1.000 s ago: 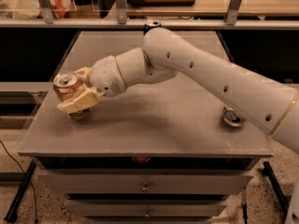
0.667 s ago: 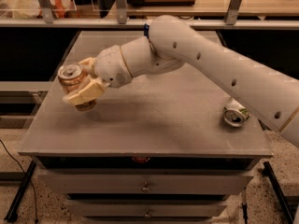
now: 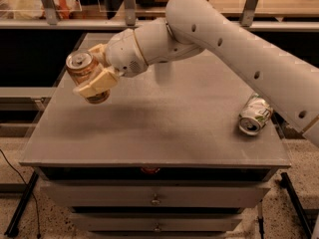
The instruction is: Pick orange can
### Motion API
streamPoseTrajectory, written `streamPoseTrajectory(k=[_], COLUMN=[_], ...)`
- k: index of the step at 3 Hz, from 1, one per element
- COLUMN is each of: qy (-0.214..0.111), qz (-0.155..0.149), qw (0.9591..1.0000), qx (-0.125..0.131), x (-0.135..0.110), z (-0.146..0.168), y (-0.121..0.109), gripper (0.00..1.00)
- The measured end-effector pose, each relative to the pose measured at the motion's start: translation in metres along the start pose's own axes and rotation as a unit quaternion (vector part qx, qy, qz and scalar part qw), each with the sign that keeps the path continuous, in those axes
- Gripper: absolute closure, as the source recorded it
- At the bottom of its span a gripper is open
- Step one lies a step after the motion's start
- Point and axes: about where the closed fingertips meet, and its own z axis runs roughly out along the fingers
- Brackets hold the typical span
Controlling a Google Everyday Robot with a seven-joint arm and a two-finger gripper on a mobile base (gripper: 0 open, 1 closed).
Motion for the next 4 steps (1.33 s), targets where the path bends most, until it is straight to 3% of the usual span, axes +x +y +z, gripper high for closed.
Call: streamPoseTrajectory(k=[4], qy=[-0.028], qz=[-0.002], qw=[0.9989], qx=[-0.037], x=[-0.0102], z=[-0.014], y=[-0.0061], gripper=[1.0])
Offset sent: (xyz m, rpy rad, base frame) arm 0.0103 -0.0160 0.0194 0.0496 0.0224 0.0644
